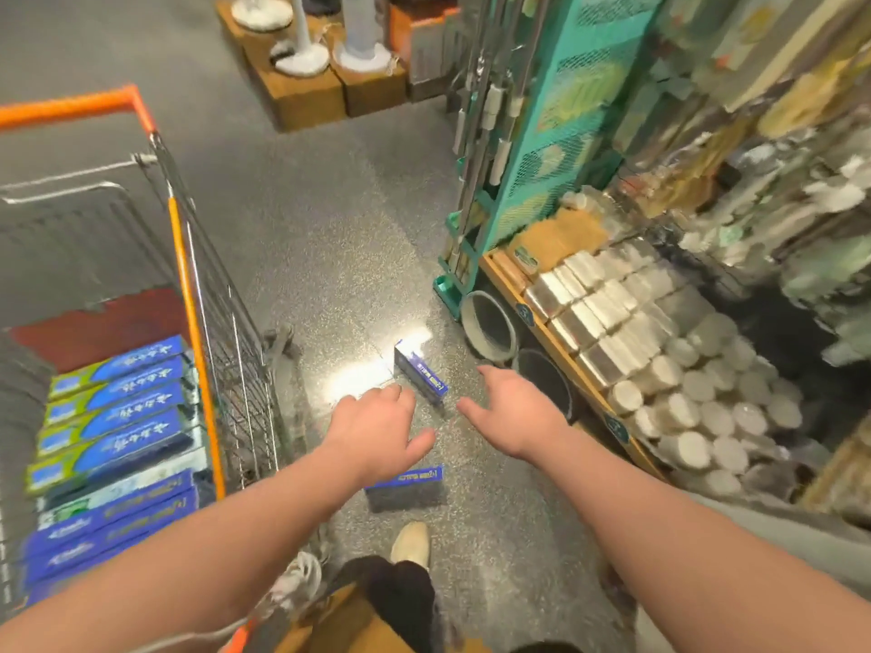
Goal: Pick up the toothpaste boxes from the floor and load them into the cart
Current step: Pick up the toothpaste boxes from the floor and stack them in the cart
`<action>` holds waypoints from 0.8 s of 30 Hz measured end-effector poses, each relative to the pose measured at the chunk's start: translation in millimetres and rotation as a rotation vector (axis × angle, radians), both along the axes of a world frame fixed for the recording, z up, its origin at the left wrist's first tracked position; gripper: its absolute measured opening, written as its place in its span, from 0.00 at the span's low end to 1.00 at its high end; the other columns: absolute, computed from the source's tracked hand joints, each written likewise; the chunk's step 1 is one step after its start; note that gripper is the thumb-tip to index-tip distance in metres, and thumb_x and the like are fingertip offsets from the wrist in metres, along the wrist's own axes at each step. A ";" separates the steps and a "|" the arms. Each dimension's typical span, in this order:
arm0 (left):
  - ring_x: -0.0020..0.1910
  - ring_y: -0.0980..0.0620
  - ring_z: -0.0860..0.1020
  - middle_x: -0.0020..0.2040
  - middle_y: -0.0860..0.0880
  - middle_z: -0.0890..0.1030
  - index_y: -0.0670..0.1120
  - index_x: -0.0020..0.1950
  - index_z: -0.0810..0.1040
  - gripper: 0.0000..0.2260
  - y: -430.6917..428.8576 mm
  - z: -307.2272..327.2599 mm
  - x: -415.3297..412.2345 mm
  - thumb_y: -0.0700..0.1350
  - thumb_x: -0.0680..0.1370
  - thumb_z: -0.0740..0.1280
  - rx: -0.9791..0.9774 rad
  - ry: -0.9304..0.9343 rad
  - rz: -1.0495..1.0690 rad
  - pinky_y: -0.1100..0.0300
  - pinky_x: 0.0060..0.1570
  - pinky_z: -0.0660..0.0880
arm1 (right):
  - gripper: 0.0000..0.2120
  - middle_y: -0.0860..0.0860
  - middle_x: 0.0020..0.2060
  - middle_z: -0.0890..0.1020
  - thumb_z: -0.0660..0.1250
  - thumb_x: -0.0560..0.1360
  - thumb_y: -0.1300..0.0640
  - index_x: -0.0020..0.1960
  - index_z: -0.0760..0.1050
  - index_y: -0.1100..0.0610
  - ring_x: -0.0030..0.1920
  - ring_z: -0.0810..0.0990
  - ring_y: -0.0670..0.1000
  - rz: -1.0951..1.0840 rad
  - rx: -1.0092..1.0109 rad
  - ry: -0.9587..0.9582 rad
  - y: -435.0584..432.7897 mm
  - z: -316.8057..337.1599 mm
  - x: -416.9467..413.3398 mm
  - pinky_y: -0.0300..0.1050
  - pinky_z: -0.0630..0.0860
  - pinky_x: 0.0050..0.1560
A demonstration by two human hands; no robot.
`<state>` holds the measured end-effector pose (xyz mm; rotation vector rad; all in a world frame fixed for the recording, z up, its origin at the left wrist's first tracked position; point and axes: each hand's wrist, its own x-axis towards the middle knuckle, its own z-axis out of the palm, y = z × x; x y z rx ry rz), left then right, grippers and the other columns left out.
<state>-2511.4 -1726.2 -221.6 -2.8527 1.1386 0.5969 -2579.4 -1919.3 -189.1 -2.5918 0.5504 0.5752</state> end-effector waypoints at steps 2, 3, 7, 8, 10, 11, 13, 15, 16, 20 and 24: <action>0.58 0.45 0.76 0.57 0.48 0.76 0.48 0.62 0.71 0.27 -18.0 -10.8 12.6 0.68 0.77 0.52 -0.008 0.035 0.037 0.47 0.53 0.72 | 0.33 0.58 0.70 0.73 0.63 0.79 0.40 0.77 0.63 0.58 0.68 0.74 0.58 0.032 0.009 0.017 -20.0 -13.3 25.0 0.53 0.72 0.67; 0.58 0.45 0.76 0.58 0.47 0.76 0.48 0.63 0.71 0.28 -26.0 -18.1 17.9 0.68 0.77 0.52 -0.005 0.051 0.053 0.46 0.54 0.72 | 0.33 0.58 0.69 0.74 0.63 0.79 0.40 0.76 0.63 0.58 0.67 0.75 0.58 0.048 0.014 0.031 -29.1 -22.1 37.0 0.53 0.73 0.66; 0.63 0.43 0.75 0.65 0.46 0.74 0.47 0.69 0.68 0.30 -56.6 -70.7 37.9 0.68 0.78 0.54 0.027 0.090 0.133 0.45 0.59 0.73 | 0.33 0.58 0.69 0.75 0.62 0.79 0.41 0.78 0.61 0.57 0.65 0.76 0.57 0.103 0.023 0.052 -62.4 -76.5 87.6 0.54 0.74 0.65; 0.64 0.43 0.75 0.66 0.46 0.74 0.47 0.69 0.68 0.30 -63.7 -89.8 42.6 0.68 0.78 0.53 0.035 0.108 0.157 0.45 0.59 0.72 | 0.32 0.58 0.67 0.76 0.62 0.79 0.41 0.77 0.62 0.57 0.63 0.78 0.58 0.121 0.019 0.047 -71.1 -98.4 100.6 0.55 0.75 0.64; 0.64 0.44 0.75 0.66 0.46 0.74 0.48 0.67 0.69 0.29 -75.5 -133.5 47.9 0.68 0.78 0.53 0.034 0.127 0.213 0.45 0.58 0.72 | 0.31 0.60 0.64 0.78 0.63 0.79 0.43 0.75 0.63 0.59 0.60 0.79 0.60 0.156 0.008 0.046 -87.4 -149.8 125.2 0.56 0.76 0.61; 0.63 0.44 0.75 0.65 0.46 0.75 0.48 0.66 0.69 0.28 -80.4 -158.3 48.4 0.68 0.77 0.53 0.035 0.140 0.245 0.45 0.58 0.73 | 0.30 0.61 0.64 0.78 0.63 0.79 0.43 0.75 0.64 0.60 0.60 0.79 0.61 0.165 0.006 0.054 -94.6 -178.2 136.3 0.56 0.76 0.61; 0.64 0.44 0.75 0.64 0.47 0.75 0.48 0.67 0.70 0.29 -87.6 -210.4 44.6 0.68 0.77 0.55 0.054 0.184 0.322 0.45 0.58 0.72 | 0.29 0.62 0.65 0.77 0.64 0.80 0.45 0.74 0.64 0.61 0.62 0.78 0.62 0.165 0.019 0.088 -105.9 -237.0 155.1 0.55 0.75 0.62; 0.63 0.44 0.76 0.63 0.48 0.76 0.49 0.68 0.70 0.30 -91.4 -265.8 36.7 0.69 0.77 0.55 0.078 0.204 0.386 0.46 0.56 0.72 | 0.29 0.62 0.65 0.76 0.64 0.81 0.46 0.74 0.64 0.62 0.64 0.76 0.63 0.182 0.014 0.125 -113.8 -298.3 172.6 0.55 0.74 0.62; 0.62 0.44 0.76 0.62 0.48 0.76 0.49 0.68 0.69 0.30 -92.8 -293.2 32.4 0.69 0.76 0.55 0.092 0.224 0.415 0.47 0.56 0.73 | 0.29 0.62 0.66 0.76 0.63 0.81 0.45 0.73 0.64 0.62 0.64 0.76 0.63 0.201 0.005 0.141 -116.9 -329.3 179.7 0.55 0.74 0.63; 0.61 0.45 0.76 0.60 0.49 0.76 0.50 0.62 0.70 0.28 -89.7 -401.7 14.0 0.69 0.74 0.57 0.140 0.306 0.477 0.47 0.57 0.72 | 0.27 0.64 0.65 0.75 0.64 0.80 0.48 0.70 0.66 0.64 0.64 0.75 0.64 0.276 -0.014 0.163 -119.8 -449.1 201.5 0.54 0.74 0.63; 0.63 0.46 0.74 0.62 0.48 0.74 0.49 0.64 0.69 0.30 -80.4 -492.0 1.5 0.70 0.72 0.60 0.131 0.370 0.478 0.45 0.59 0.71 | 0.25 0.66 0.62 0.75 0.66 0.77 0.48 0.66 0.68 0.65 0.62 0.75 0.66 0.252 -0.040 0.146 -110.2 -540.9 222.7 0.55 0.73 0.62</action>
